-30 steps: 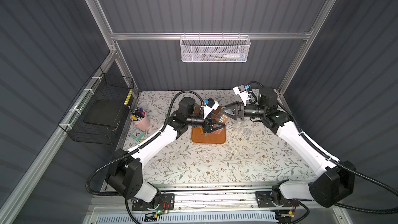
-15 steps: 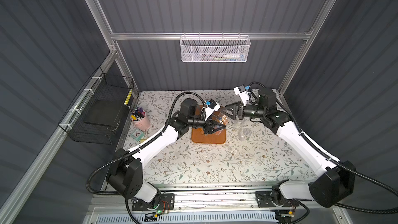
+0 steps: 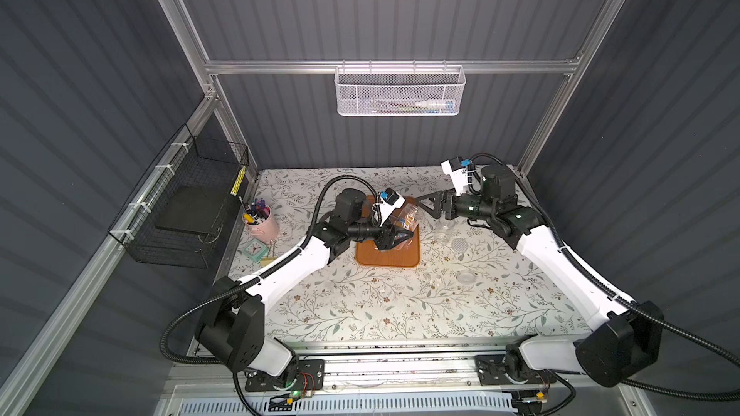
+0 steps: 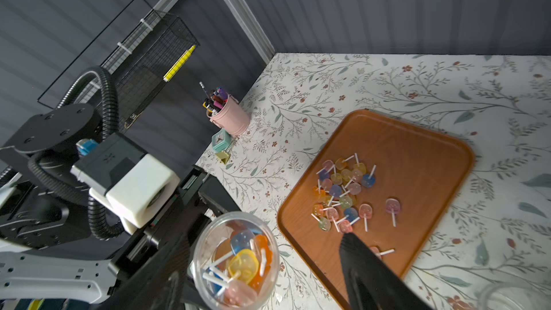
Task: Pour the candies out of the jar
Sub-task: 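Pour the candies out of the jar onto the tray.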
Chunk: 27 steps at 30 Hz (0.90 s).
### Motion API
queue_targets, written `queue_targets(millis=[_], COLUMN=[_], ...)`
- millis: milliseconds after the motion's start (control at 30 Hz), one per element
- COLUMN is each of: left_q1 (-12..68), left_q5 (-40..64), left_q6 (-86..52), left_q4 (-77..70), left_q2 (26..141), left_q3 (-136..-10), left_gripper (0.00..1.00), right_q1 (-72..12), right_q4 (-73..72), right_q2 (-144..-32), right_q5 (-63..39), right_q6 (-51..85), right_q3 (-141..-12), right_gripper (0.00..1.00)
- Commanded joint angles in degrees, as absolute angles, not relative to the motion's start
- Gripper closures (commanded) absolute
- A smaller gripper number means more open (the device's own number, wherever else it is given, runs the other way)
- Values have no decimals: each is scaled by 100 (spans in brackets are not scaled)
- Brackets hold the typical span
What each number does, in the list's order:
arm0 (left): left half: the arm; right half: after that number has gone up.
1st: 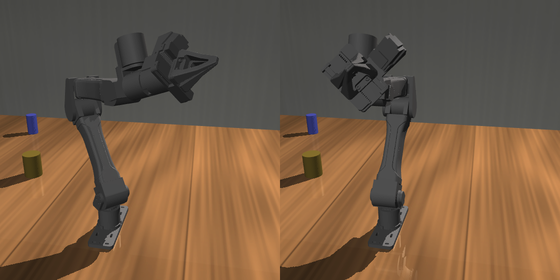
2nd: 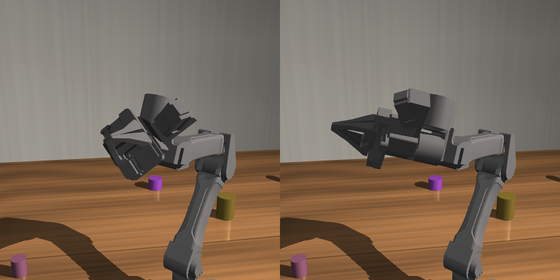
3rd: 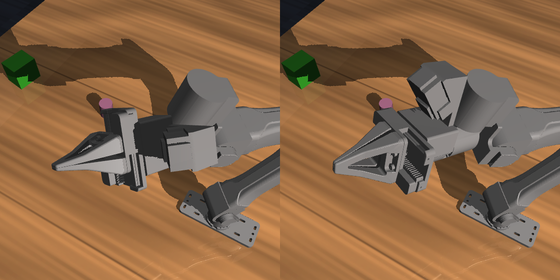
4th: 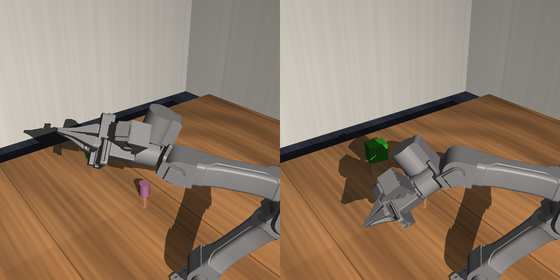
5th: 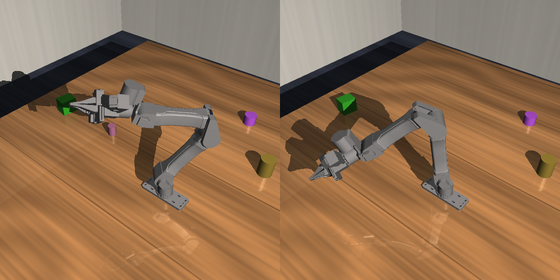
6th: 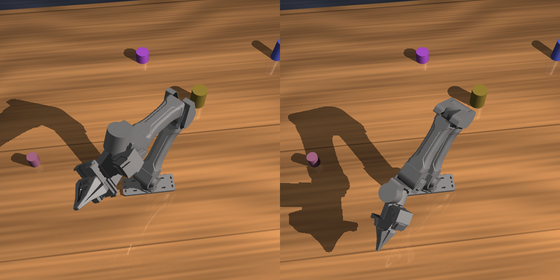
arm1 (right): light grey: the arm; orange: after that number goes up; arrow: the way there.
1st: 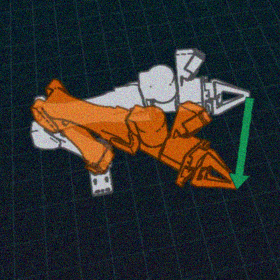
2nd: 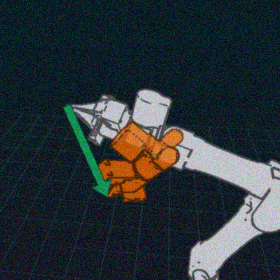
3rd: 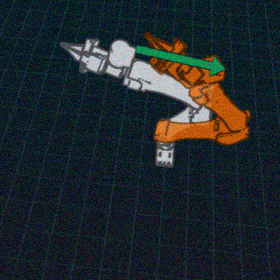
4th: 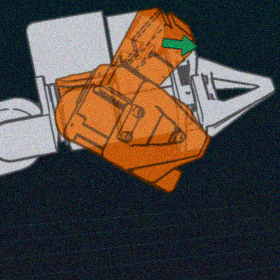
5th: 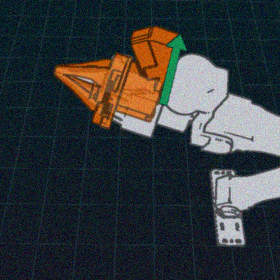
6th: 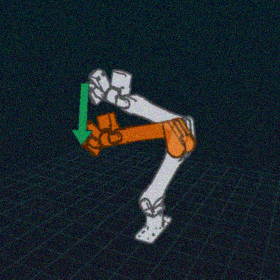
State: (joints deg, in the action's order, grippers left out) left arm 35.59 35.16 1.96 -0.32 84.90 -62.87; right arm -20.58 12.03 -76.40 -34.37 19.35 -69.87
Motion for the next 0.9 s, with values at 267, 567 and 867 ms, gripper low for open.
queue_targets(millis=[267, 567, 867], left_q1=[3568, 3567, 3542], left_q5=[2455, 1987, 1844], left_q6=[221, 348, 1303], left_q4=[-695, -528, 1580], left_q2=[8043, 8150, 8624], left_q3=[-5885, -5807, -6720], left_gripper=[100, 100, 100], right_q1=[-1715, -1637, -1505], right_q4=[1681, 1742, 1668], right_q2=[-7281, -7240, -7295], right_q5=[-2271, -1091, -759], right_q6=[2342, 2555, 2588], right_q3=[-6688, -6483, -6287], right_gripper=[19, 1, 1])
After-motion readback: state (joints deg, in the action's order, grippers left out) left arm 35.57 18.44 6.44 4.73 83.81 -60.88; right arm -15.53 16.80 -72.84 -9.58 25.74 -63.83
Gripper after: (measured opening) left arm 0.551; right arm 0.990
